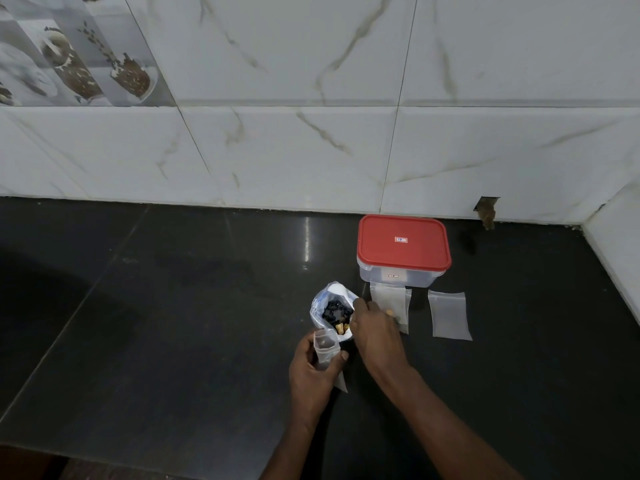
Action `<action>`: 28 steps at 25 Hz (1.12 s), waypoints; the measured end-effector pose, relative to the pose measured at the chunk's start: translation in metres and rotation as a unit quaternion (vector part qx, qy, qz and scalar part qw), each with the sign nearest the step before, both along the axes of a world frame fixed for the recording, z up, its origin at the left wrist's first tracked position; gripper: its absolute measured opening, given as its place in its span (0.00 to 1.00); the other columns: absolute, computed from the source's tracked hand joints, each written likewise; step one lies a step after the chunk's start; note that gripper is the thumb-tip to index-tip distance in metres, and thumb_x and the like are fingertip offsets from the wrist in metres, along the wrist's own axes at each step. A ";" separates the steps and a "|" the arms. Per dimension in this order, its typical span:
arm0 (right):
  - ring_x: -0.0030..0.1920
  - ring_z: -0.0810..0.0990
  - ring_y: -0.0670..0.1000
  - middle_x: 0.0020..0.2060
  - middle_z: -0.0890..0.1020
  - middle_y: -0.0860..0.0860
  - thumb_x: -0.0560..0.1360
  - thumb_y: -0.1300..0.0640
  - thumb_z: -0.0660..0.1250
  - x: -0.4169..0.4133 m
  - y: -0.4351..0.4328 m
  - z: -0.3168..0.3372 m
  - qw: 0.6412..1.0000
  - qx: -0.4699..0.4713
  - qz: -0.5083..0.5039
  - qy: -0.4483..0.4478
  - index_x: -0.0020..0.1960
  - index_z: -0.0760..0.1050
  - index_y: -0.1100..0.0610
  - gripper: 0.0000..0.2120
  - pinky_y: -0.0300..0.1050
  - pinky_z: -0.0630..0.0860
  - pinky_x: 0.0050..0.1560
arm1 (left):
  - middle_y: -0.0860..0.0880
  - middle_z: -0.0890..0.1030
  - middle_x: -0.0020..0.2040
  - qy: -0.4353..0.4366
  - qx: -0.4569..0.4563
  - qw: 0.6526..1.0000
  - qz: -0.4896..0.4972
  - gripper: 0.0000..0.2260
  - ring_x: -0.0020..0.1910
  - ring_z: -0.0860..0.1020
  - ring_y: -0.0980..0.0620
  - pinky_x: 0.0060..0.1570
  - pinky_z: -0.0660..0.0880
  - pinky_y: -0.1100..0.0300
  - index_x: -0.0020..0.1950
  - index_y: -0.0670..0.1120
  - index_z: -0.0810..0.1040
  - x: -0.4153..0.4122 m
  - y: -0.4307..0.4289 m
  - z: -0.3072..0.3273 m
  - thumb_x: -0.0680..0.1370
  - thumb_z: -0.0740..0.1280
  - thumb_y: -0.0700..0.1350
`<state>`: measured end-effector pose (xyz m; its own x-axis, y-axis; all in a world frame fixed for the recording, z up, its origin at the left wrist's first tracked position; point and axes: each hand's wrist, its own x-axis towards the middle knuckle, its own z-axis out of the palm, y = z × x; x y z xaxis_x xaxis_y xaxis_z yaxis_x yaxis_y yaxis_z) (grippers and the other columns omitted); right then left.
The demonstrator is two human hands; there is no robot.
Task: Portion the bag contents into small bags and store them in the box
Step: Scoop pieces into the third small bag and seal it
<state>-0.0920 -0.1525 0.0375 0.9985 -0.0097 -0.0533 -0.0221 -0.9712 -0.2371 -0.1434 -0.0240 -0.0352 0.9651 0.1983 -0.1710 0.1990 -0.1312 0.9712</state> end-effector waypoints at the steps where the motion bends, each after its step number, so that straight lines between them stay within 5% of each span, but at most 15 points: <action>1: 0.49 0.82 0.57 0.53 0.80 0.57 0.79 0.63 0.61 -0.002 0.001 -0.002 1.000 0.012 -0.003 0.000 0.61 0.74 0.60 0.12 0.47 0.76 0.45 | 0.52 0.86 0.52 0.001 -0.006 1.000 -0.005 0.19 0.51 0.84 0.54 0.52 0.80 0.58 0.59 0.50 0.80 0.000 0.000 0.000 0.70 0.79 0.37; 4: 0.37 0.83 0.58 0.43 0.83 0.59 0.70 0.65 0.71 -0.013 0.008 -0.008 1.000 0.020 -0.003 0.013 0.50 0.78 0.63 0.09 0.48 0.78 0.34 | 0.52 0.86 0.51 -0.001 -0.016 1.000 -0.020 0.19 0.50 0.84 0.54 0.49 0.79 0.62 0.58 0.49 0.80 0.001 -0.001 0.000 0.71 0.78 0.36; 11: 0.23 0.79 0.51 0.32 0.81 0.54 0.46 0.61 0.84 -0.011 0.011 -0.013 0.997 -0.023 0.054 0.042 0.39 0.80 0.58 0.24 0.40 0.72 0.20 | 0.51 0.86 0.50 -0.002 -0.038 0.999 -0.029 0.17 0.48 0.85 0.54 0.47 0.79 0.64 0.56 0.47 0.80 0.000 -0.003 0.000 0.70 0.79 0.39; 12: 0.25 0.80 0.51 0.33 0.81 0.54 0.47 0.60 0.84 -0.010 0.010 -0.013 0.996 -0.041 0.066 0.036 0.41 0.80 0.58 0.24 0.40 0.73 0.21 | 0.51 0.86 0.50 -0.004 -0.040 0.999 -0.033 0.18 0.48 0.85 0.53 0.47 0.79 0.64 0.56 0.47 0.80 0.000 -0.003 0.000 0.69 0.80 0.42; 14: 0.40 0.83 0.55 0.45 0.81 0.57 0.65 0.61 0.76 -0.008 0.008 -0.008 0.992 -0.042 0.108 0.050 0.55 0.77 0.60 0.19 0.46 0.77 0.35 | 0.50 0.86 0.50 -0.008 -0.044 0.998 -0.032 0.21 0.49 0.85 0.52 0.48 0.79 0.62 0.56 0.47 0.80 -0.001 -0.002 0.001 0.66 0.79 0.49; 17: 0.49 0.81 0.56 0.53 0.80 0.57 0.78 0.63 0.61 0.002 0.005 -0.013 0.992 -0.014 0.126 0.026 0.60 0.73 0.59 0.12 0.47 0.73 0.44 | 0.48 0.86 0.52 -0.002 -0.041 0.998 -0.042 0.21 0.51 0.85 0.49 0.51 0.80 0.58 0.58 0.46 0.79 0.000 -0.002 -0.003 0.67 0.79 0.46; 22: 0.39 0.82 0.50 0.39 0.85 0.54 0.76 0.62 0.64 0.017 -0.003 -0.010 0.985 0.169 -0.013 0.042 0.43 0.82 0.60 0.08 0.45 0.78 0.41 | 0.50 0.85 0.53 0.005 -0.020 0.998 -0.053 0.20 0.52 0.84 0.50 0.53 0.81 0.55 0.59 0.48 0.79 0.000 -0.002 -0.005 0.69 0.79 0.41; 28: 0.23 0.76 0.50 0.27 0.81 0.59 0.74 0.66 0.68 0.018 -0.026 -0.004 0.884 0.425 -0.174 0.086 0.37 0.81 0.63 0.08 0.42 0.74 0.24 | 0.54 0.86 0.51 -0.004 0.008 0.999 -0.037 0.19 0.50 0.84 0.55 0.49 0.79 0.64 0.57 0.48 0.80 -0.001 -0.003 0.004 0.70 0.79 0.36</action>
<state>-0.0737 -0.1789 0.0330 0.9195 -0.1987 -0.3391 -0.3909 -0.3717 -0.8421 -0.1440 -0.0272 -0.0309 0.9785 0.1294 -0.1603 0.1803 -0.1616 0.9702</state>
